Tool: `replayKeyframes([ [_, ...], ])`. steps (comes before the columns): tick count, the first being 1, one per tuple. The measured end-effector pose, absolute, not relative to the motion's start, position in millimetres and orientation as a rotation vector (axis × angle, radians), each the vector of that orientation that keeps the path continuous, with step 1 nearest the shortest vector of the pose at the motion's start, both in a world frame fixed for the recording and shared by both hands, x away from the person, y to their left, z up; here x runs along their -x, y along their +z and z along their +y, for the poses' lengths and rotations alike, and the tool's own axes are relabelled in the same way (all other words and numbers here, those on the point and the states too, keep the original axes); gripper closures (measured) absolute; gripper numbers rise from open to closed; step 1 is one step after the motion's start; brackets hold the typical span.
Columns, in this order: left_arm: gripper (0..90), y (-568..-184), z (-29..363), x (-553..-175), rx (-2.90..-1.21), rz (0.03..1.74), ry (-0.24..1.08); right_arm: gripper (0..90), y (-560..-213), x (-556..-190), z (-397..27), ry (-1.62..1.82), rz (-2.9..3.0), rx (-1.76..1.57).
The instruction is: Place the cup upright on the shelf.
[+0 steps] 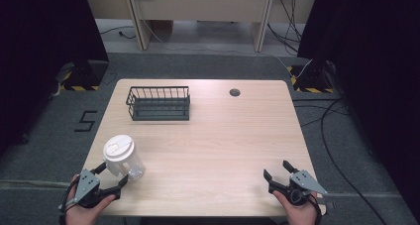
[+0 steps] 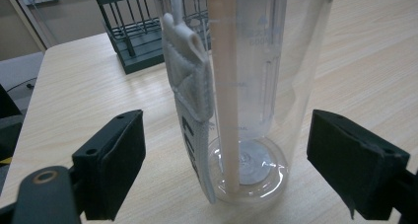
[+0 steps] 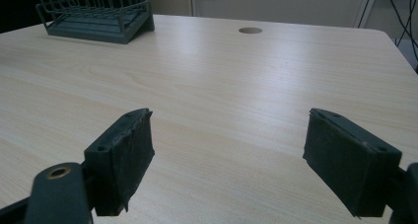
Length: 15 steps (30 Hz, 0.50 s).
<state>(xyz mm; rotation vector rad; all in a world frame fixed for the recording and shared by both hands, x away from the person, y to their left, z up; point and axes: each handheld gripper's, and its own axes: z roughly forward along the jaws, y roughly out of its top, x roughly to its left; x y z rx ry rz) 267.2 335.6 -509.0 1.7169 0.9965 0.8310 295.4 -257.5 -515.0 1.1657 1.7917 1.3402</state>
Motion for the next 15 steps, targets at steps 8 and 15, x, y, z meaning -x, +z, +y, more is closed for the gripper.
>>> replayKeyframes([
  [8, 14.3, -509.5, 334.5, -269.4, -1.699, 0.998, 0.809, 19.7, -515.0, -295.3, -257.6, 1.339, 1.787, -1.171],
  [15, 14.1, -510.1, 333.8, -276.1, -1.704, 1.002, 0.789, 20.0, -514.8, -296.3, -257.6, 1.328, 1.792, -1.174],
])
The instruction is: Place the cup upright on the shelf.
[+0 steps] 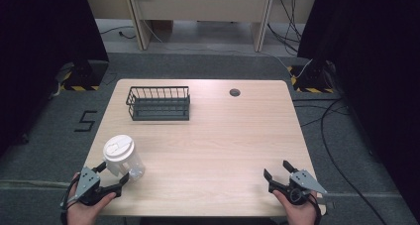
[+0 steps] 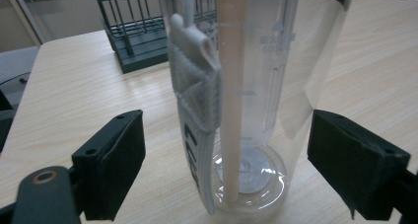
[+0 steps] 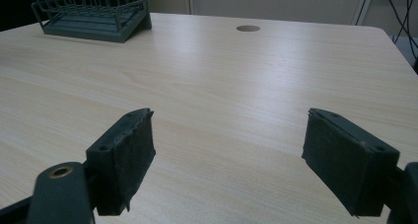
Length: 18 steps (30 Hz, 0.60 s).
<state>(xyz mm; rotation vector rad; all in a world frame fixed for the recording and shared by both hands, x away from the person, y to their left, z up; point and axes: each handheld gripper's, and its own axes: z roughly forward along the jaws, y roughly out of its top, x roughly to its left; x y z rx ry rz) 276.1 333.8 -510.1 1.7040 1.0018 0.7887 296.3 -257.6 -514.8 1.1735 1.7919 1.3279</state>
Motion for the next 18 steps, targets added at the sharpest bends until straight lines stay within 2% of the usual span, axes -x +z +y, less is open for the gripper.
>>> replayKeyframes([
  [18, 13.4, -512.7, 321.9, -304.7, -1.702, 0.971, 0.750, 20.2, -514.8, -297.1, -256.5, 1.318, 1.803, -1.172],
])
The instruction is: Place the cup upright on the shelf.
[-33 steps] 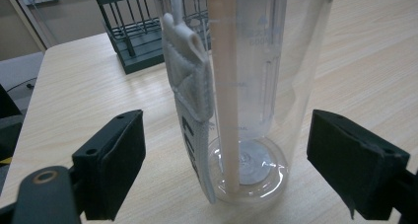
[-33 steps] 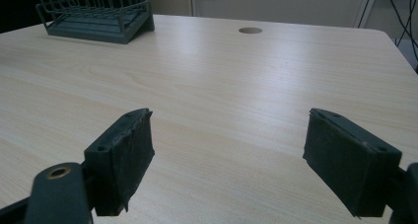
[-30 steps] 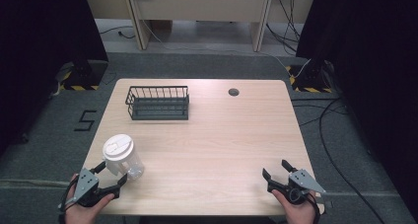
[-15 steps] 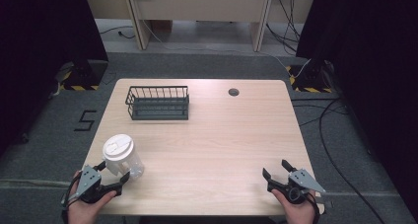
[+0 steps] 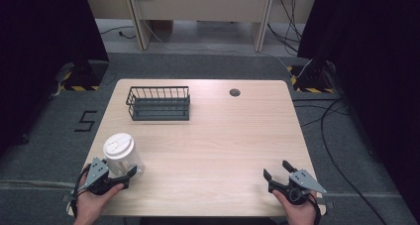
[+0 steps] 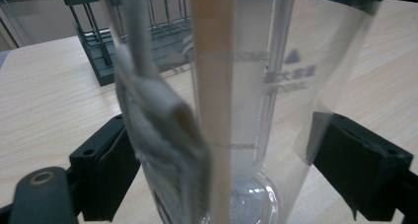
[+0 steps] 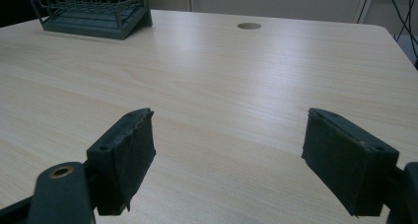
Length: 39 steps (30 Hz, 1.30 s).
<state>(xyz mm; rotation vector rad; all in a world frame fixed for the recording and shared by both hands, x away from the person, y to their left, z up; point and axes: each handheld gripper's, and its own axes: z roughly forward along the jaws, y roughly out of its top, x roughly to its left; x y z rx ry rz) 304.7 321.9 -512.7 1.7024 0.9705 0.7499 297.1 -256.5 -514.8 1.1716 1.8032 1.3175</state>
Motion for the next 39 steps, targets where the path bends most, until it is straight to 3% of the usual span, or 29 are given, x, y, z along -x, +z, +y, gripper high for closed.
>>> replayKeyframes([
  [19, 17.5, -512.7, 318.4, -313.6, -1.676, 0.966, 0.744, 20.1, -514.8, -297.3, -256.0, 1.315, 1.810, -1.168],
  [39, 17.6, -482.9, 300.3, -346.0, -1.663, 0.945, 0.740, 20.1, -514.7, -296.8, -255.9, 1.317, 1.808, -1.162],
])
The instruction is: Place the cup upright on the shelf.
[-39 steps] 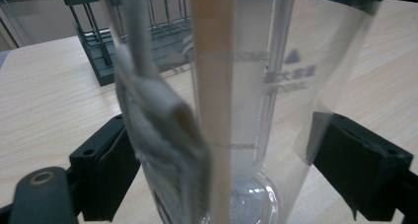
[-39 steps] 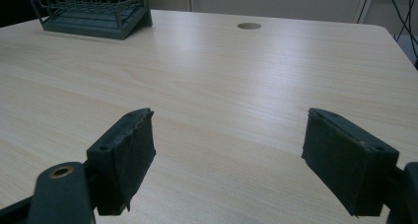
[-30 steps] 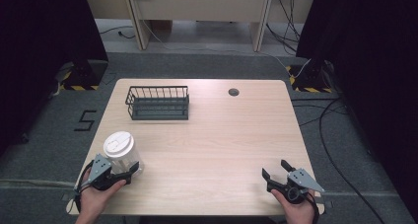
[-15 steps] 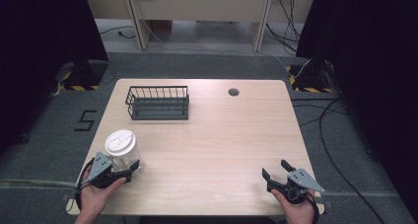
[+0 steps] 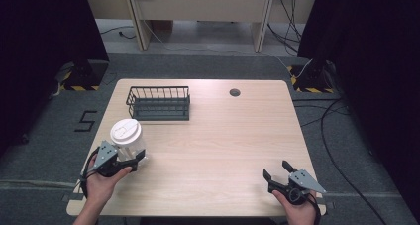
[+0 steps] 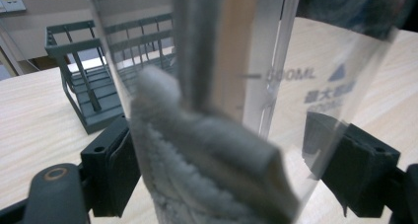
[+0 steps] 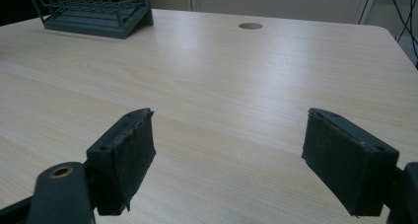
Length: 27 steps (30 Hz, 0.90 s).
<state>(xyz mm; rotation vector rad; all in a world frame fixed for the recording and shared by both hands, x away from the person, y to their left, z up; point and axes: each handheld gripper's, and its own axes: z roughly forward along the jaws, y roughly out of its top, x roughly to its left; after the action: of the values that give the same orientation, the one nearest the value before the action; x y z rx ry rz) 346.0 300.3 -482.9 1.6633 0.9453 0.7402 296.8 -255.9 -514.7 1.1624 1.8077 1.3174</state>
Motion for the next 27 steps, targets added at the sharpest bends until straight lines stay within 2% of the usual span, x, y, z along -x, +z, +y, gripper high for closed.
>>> replayKeyframes([
  [27, 17.7, -454.4, 288.6, -392.2, -1.652, 0.931, 0.764, 20.2, -514.7, -297.0, -256.5, 1.323, 1.814, -1.160],
])
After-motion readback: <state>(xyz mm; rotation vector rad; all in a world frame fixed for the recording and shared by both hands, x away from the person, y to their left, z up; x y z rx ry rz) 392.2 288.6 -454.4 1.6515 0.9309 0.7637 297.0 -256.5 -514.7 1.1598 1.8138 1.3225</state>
